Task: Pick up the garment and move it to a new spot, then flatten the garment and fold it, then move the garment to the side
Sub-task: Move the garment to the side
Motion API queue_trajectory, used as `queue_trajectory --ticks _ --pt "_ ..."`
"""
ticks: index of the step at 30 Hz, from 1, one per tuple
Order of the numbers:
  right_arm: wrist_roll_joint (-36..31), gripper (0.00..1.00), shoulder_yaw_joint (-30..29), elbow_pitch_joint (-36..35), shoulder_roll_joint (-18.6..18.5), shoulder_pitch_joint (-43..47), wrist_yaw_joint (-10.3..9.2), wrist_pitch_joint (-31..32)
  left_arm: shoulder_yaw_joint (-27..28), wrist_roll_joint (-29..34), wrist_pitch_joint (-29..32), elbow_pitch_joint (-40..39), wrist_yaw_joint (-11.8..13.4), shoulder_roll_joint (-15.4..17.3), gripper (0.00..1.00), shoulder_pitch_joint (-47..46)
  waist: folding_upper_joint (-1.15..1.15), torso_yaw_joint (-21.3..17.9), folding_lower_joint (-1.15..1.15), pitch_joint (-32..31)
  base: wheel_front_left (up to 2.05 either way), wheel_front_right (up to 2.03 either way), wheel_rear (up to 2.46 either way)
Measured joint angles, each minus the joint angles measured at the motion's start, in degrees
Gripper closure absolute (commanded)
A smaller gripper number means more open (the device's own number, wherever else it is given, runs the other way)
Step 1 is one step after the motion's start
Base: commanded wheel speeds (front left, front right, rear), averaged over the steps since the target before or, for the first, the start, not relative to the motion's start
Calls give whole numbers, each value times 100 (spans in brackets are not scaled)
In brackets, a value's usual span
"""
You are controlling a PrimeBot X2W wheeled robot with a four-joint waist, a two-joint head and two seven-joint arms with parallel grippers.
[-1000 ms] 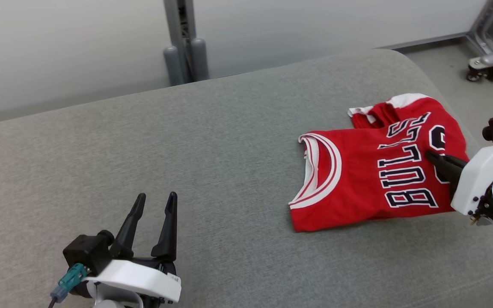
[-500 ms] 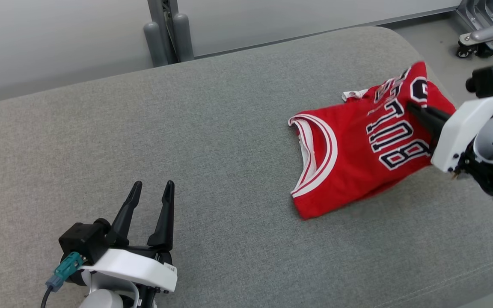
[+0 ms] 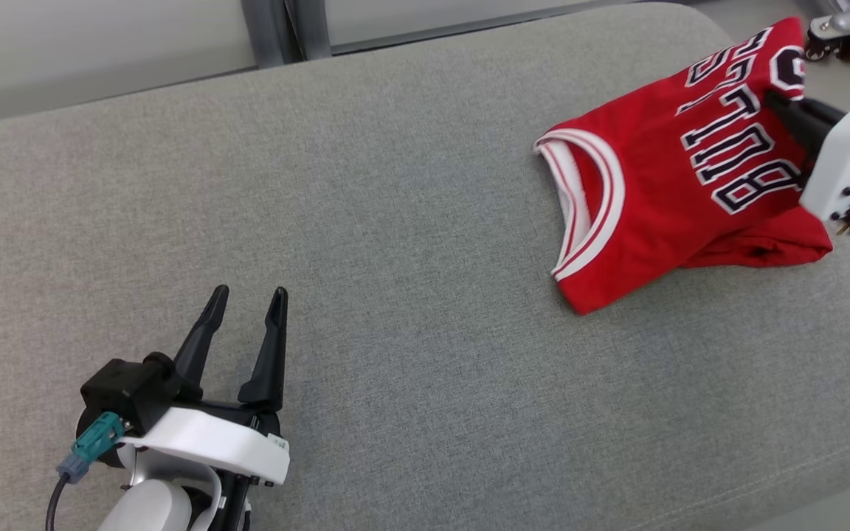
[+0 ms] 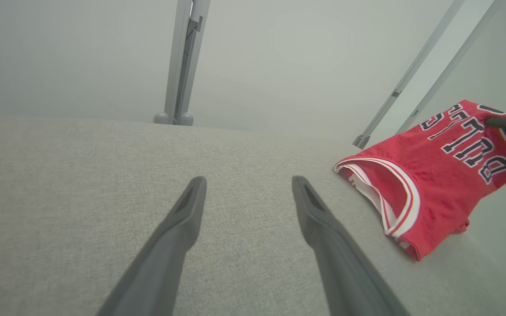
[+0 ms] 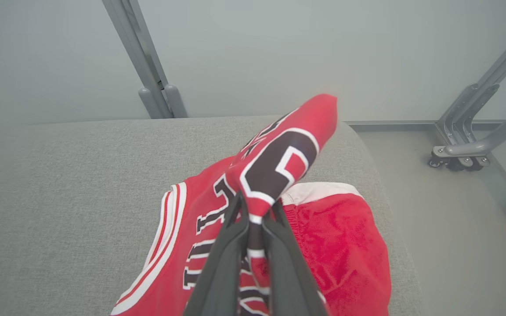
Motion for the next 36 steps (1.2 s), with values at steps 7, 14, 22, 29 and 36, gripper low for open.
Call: queue_trajectory --ticks 7,14,22,29,36 --pt "-147 100 -56 267 -341 -287 0 -59 -42 120 211 -258 85 152 0 -153 0 -20 0 364 0 0 0" --pt "-485 100 147 709 -463 -400 0 -181 -113 234 394 -487 136 268 0 -251 0 15 0 675 0 0 0" --pt "-1013 100 247 1755 -436 -614 1 -552 -169 363 611 -781 248 408 0 -330 0 141 0 1004 0 0 0" --pt "-1529 100 292 2613 -252 -927 1 -933 -170 416 720 -984 327 512 0 -331 0 230 0 1232 0 0 0" --pt "-2017 84 347 3237 -209 -1105 1 -1265 -169 468 808 -1137 404 602 0 -333 0 285 0 1396 0 0 0"
